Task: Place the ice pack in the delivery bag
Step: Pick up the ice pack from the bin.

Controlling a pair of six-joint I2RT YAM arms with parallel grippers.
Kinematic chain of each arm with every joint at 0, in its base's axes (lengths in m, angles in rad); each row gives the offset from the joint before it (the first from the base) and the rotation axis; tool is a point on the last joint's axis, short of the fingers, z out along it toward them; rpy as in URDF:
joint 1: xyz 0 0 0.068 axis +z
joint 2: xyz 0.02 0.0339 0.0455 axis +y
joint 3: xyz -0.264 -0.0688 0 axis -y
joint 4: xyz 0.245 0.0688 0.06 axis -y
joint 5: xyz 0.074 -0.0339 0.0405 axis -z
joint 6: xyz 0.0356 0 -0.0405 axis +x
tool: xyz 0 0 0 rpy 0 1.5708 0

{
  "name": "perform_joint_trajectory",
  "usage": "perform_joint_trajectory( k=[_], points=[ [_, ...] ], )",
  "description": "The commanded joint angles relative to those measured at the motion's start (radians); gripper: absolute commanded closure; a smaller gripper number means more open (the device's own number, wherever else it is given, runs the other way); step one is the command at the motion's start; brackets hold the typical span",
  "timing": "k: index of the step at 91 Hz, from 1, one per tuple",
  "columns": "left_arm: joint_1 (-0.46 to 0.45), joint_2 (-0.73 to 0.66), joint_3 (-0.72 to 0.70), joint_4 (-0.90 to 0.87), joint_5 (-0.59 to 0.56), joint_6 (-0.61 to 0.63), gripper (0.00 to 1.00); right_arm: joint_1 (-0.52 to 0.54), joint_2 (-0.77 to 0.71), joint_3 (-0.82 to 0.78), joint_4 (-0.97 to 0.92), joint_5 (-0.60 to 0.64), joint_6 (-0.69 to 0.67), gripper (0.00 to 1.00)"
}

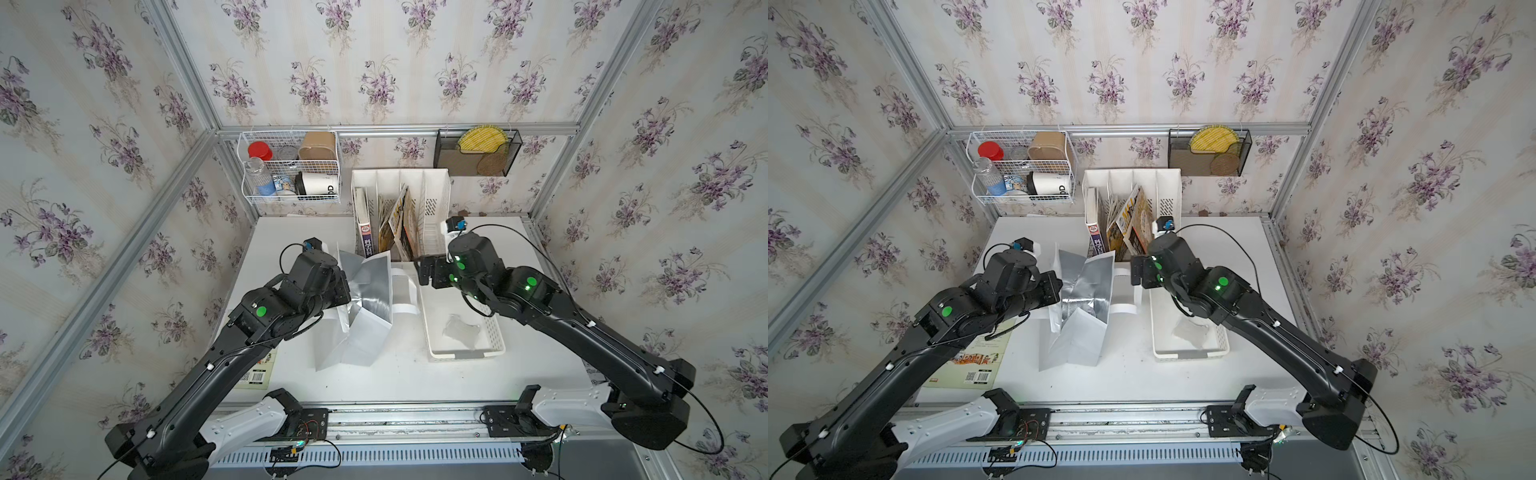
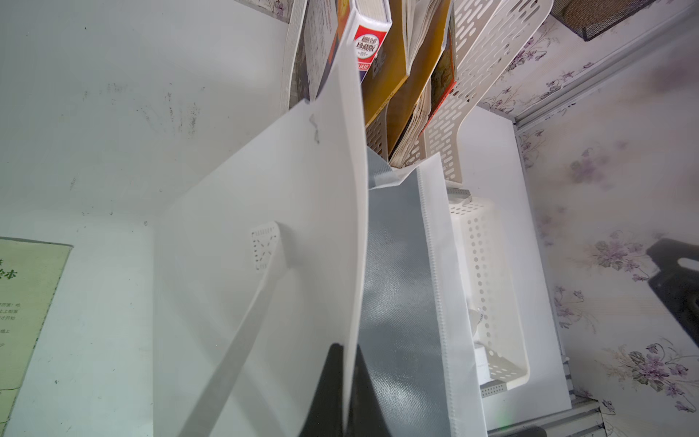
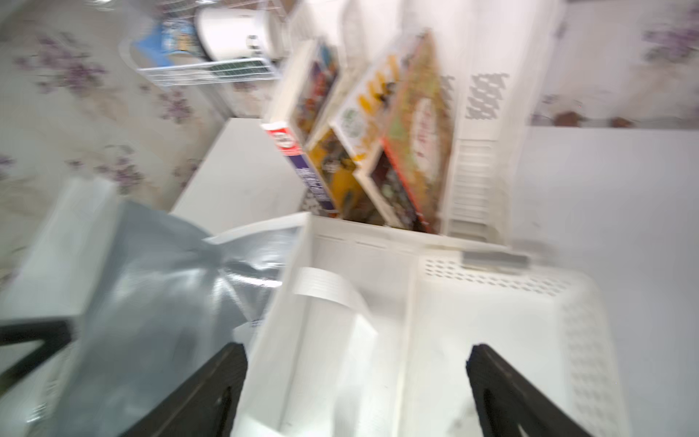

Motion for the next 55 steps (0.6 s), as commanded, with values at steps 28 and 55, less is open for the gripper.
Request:
perform_joint_trajectory(
  k=[28,55],
  points=[
    [0.002,0.029,0.003,0.034,0.018,0.011,1.00,-0.165,-0.082,-0.391,-0.143,-0.093,0.088,0.03],
    [0.002,0.031,0.002,0.041,0.028,0.014,1.00,-0.163,0.039,-0.468,-0.141,-0.166,0.025,0.07]
  ],
)
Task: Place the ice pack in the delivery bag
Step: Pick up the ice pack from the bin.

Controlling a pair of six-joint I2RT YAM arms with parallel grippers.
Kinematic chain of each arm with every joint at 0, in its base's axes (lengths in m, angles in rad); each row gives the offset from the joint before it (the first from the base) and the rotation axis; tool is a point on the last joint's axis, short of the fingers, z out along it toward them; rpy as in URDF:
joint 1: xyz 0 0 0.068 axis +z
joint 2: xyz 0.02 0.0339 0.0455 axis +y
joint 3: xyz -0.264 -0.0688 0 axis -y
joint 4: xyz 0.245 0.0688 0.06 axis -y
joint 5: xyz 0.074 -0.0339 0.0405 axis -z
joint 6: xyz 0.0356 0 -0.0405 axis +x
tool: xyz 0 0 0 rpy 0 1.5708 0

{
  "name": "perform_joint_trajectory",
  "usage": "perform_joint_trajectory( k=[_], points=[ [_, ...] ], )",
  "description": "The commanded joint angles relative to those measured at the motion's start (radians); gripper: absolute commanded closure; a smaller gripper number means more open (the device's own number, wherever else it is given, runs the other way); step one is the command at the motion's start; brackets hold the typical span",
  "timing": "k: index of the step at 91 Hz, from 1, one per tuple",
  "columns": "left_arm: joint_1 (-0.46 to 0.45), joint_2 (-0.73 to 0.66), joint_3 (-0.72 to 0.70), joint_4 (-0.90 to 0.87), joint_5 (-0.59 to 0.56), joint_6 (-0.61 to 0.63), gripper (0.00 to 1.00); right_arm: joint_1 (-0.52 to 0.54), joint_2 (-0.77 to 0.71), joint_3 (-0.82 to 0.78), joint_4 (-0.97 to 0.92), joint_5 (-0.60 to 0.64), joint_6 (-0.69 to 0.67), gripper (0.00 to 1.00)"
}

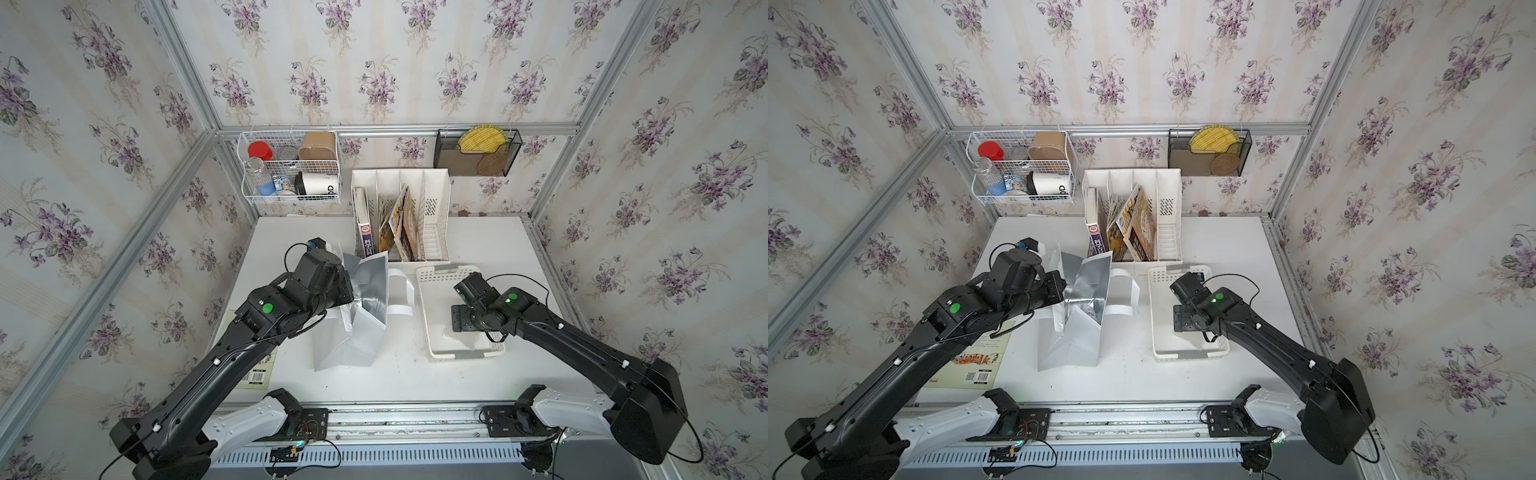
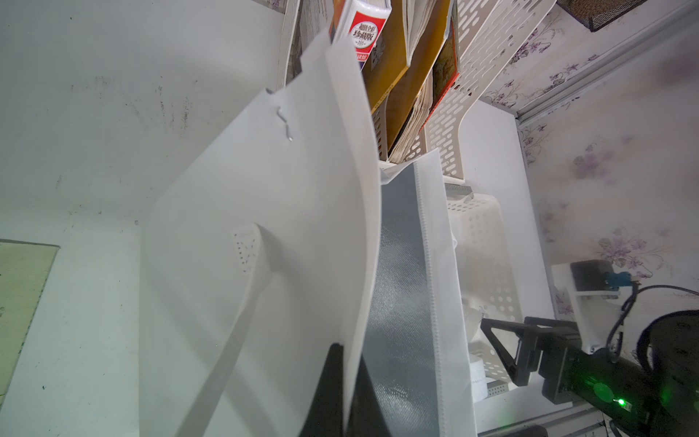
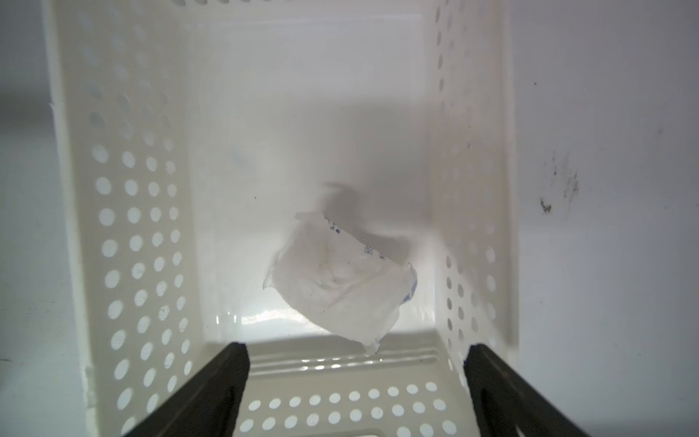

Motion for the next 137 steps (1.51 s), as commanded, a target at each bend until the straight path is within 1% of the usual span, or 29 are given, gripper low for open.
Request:
perform_joint_trajectory(
  k=[1,15,25,62,69,82,97,105,115,123,132,137],
  points=[
    [0.001,0.006,0.004,0.018,0.014,0.014,1.00,0.002,0.027,-0.004,-0.002,-0.036,-0.028,0.07],
    [0.002,0.026,0.021,0.007,0.019,0.017,1.00,0.005,0.081,-0.012,0.025,-0.095,-0.027,0.09],
    [0.001,0.034,0.025,0.006,0.028,0.015,1.00,0.006,0.112,-0.034,0.056,-0.098,-0.019,0.09],
    [0.002,0.025,0.030,-0.003,0.024,0.022,1.00,0.006,0.265,-0.028,0.139,0.008,-0.002,0.10],
    [0.001,0.023,0.023,0.005,0.030,0.024,1.00,0.006,0.299,-0.005,0.172,0.033,0.003,0.10],
    [0.001,0.030,0.030,0.002,0.050,0.030,1.00,0.001,0.383,0.082,0.216,0.042,0.016,0.11],
    [0.001,0.027,0.033,-0.006,0.059,0.026,1.00,-0.011,0.459,0.183,0.270,0.012,0.054,0.12],
    [0.000,0.019,0.033,-0.014,0.057,0.027,1.00,-0.018,0.484,0.231,0.261,0.006,0.062,0.12],
    [0.000,0.004,0.032,-0.026,0.046,0.031,1.00,-0.018,0.447,0.236,0.276,-0.001,0.008,0.09],
    [0.001,-0.005,0.029,-0.030,0.037,0.037,1.00,-0.018,0.399,0.211,0.309,-0.020,-0.075,0.07],
    [0.002,-0.007,0.030,-0.031,0.031,0.042,1.00,-0.018,0.366,0.182,0.320,-0.012,-0.180,0.05],
    [0.001,-0.005,0.029,-0.033,0.034,0.043,1.00,-0.018,0.367,0.177,0.298,0.013,-0.223,0.04]
  ],
)
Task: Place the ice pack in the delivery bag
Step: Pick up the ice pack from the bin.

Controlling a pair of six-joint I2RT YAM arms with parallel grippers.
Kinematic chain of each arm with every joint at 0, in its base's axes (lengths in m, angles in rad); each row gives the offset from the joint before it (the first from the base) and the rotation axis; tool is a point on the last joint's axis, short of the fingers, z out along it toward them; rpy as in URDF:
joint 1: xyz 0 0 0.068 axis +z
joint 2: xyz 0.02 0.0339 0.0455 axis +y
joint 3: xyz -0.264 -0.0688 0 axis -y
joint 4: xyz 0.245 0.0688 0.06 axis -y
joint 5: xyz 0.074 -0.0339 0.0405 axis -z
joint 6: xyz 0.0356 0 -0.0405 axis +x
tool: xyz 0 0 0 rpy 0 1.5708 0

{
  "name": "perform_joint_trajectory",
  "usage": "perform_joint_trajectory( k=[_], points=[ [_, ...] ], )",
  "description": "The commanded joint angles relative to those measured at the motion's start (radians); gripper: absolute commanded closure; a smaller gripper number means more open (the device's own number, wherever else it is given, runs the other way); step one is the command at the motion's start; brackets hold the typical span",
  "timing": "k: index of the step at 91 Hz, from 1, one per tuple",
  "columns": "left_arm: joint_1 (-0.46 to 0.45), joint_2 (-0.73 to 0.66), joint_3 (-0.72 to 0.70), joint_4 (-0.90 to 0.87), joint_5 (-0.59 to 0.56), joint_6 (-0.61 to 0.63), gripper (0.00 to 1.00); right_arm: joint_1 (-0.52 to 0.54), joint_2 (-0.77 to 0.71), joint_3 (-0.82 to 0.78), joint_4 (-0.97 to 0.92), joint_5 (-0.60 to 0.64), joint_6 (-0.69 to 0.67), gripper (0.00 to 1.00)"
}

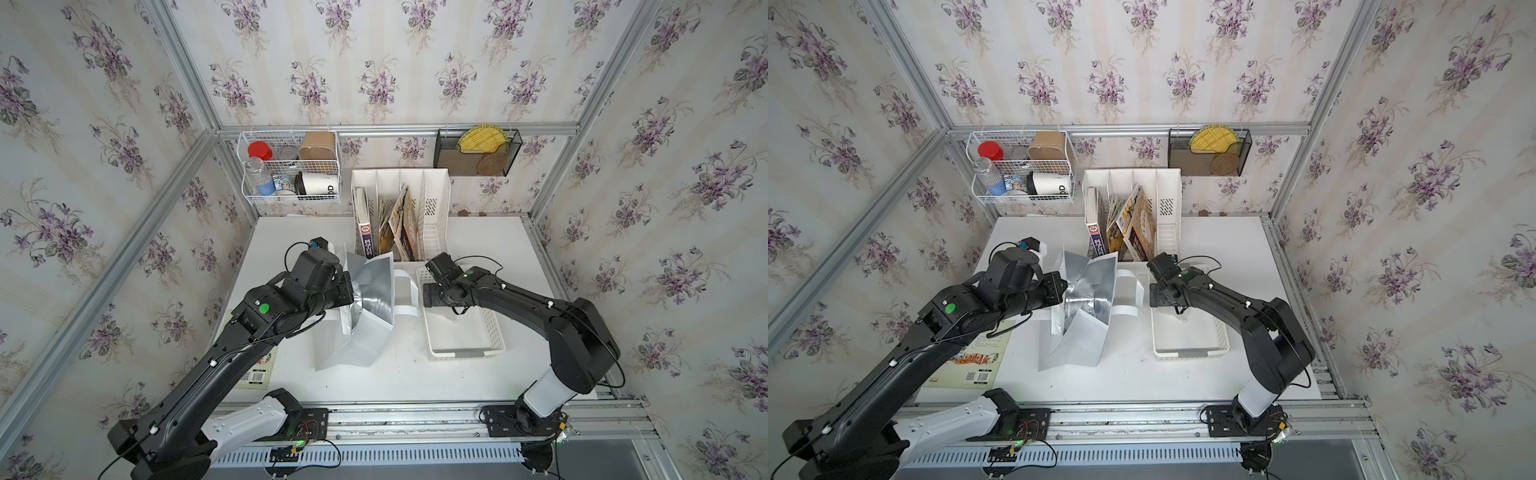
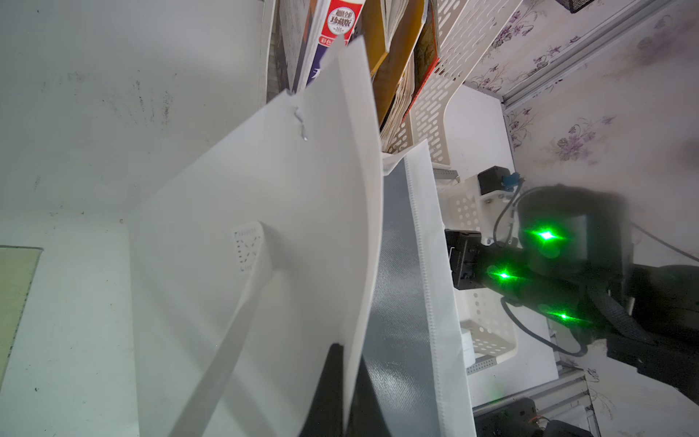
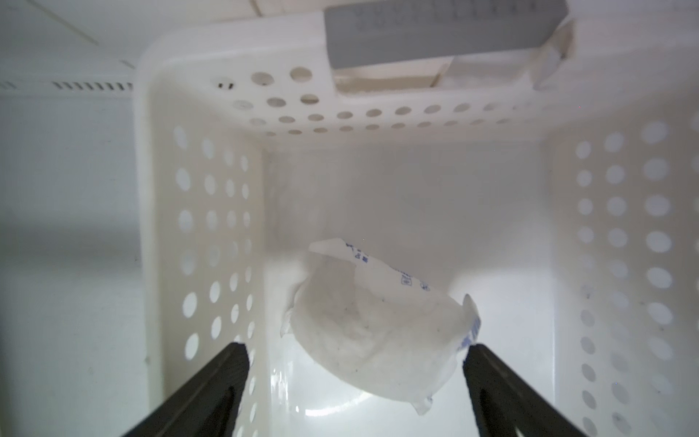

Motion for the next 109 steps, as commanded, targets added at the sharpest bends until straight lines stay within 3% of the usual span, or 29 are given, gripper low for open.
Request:
perform_joint_trajectory(
  k=[1,21,61,77,98,109],
  points=[
    [0.001,-0.001,0.004,-0.005,-0.011,0.016,1.00,0.001,-0.006,-0.011,-0.012,0.031,-0.140,0.04],
    [0.001,0.005,0.007,-0.006,-0.008,0.022,1.00,0.001,0.070,0.016,-0.113,0.074,-0.199,0.06],
    [0.001,0.013,0.006,0.003,0.000,0.022,1.00,-0.002,0.226,0.116,-0.082,0.197,-0.240,0.05],
    [0.001,0.013,0.008,-0.001,-0.001,0.017,1.00,-0.027,0.249,0.129,-0.077,0.166,-0.210,0.08],
    [0.001,0.016,0.016,-0.002,-0.003,0.016,1.00,-0.135,0.223,0.088,-0.049,0.003,-0.132,0.23],
    [0.001,0.022,0.020,-0.001,0.001,0.016,1.00,-0.155,0.197,0.054,-0.020,-0.081,-0.109,0.25]
  ],
)
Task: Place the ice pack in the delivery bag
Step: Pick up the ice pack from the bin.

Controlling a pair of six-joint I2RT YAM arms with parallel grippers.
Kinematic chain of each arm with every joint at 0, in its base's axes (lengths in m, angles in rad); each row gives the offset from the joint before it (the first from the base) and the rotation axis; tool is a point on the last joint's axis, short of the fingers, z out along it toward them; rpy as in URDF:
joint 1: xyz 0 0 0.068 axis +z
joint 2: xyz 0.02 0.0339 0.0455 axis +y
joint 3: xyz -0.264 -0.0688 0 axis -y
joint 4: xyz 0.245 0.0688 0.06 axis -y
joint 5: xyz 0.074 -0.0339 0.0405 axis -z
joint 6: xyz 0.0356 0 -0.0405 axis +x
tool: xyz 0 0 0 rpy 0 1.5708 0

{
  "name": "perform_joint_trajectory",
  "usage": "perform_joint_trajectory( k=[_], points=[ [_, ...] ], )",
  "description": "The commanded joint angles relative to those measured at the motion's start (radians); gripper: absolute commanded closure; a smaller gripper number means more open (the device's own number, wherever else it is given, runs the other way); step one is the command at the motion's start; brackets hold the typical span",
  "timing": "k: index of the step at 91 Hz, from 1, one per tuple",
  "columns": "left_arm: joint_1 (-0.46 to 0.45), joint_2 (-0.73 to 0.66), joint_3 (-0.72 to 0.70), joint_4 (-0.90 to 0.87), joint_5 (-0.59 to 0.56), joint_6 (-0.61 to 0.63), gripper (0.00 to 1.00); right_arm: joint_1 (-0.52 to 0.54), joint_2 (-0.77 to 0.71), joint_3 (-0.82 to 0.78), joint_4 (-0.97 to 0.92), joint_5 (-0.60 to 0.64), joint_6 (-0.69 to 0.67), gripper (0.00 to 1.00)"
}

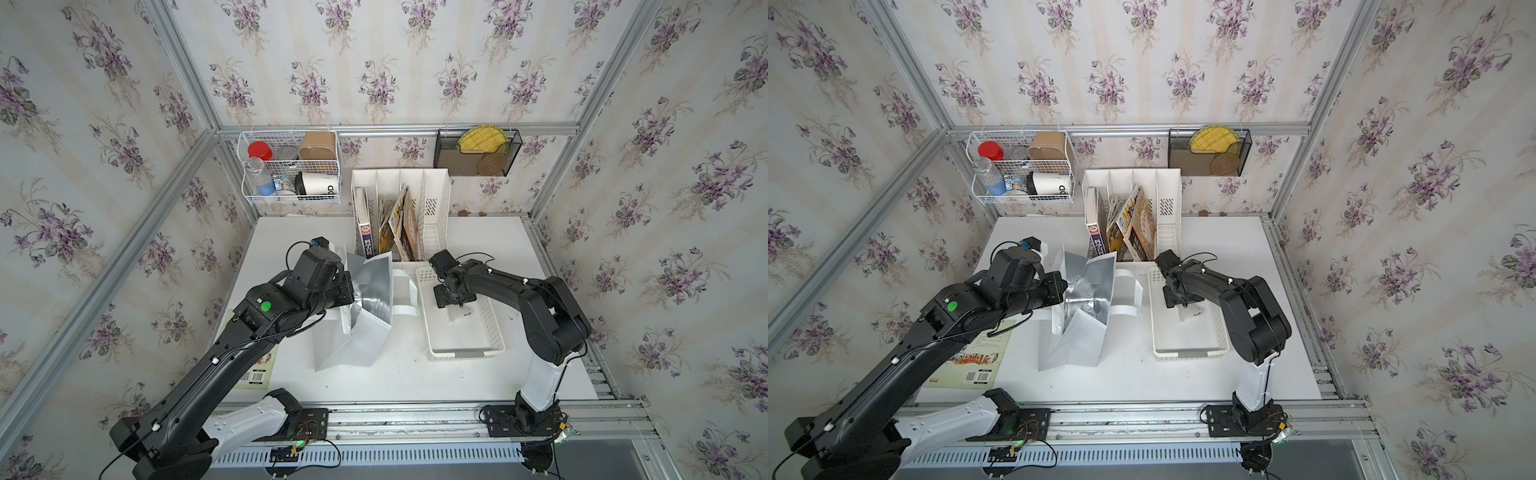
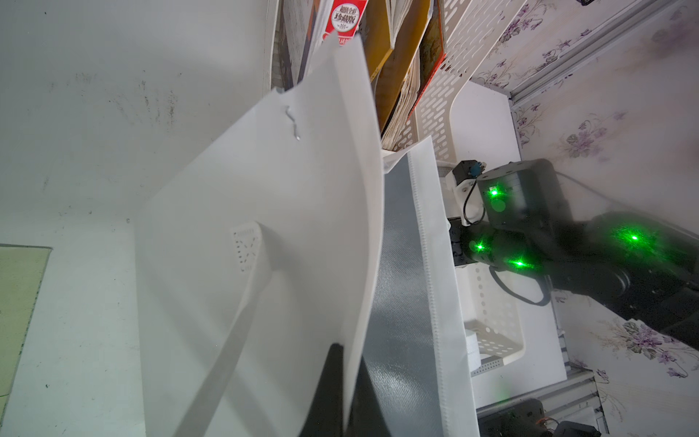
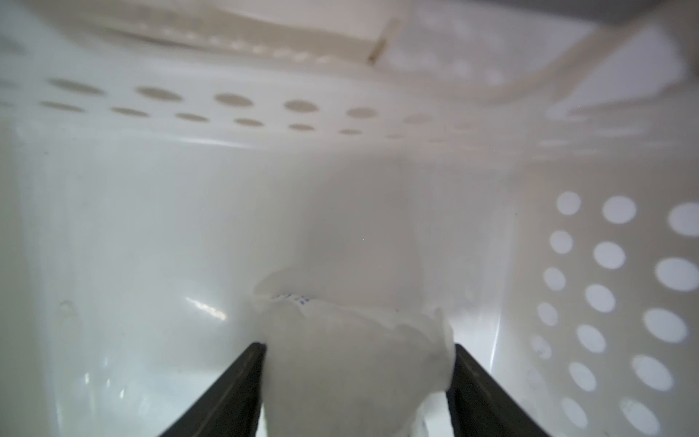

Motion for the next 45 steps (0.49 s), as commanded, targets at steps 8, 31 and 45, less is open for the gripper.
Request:
perform_joint_trajectory(
  k=[8,31,45],
  points=[
    [0.001,0.009,0.013,0.004,0.010,0.009,1.00,-0.013,-0.029,-0.036,0.032,-0.140,0.067,0.25],
    [0.000,0.011,0.015,0.005,0.011,0.009,1.00,-0.013,-0.054,-0.098,0.052,-0.154,0.099,0.20],
    [0.001,0.014,0.014,0.006,0.012,0.007,1.00,-0.013,-0.062,-0.124,0.061,-0.144,0.111,0.26]
  ],
)
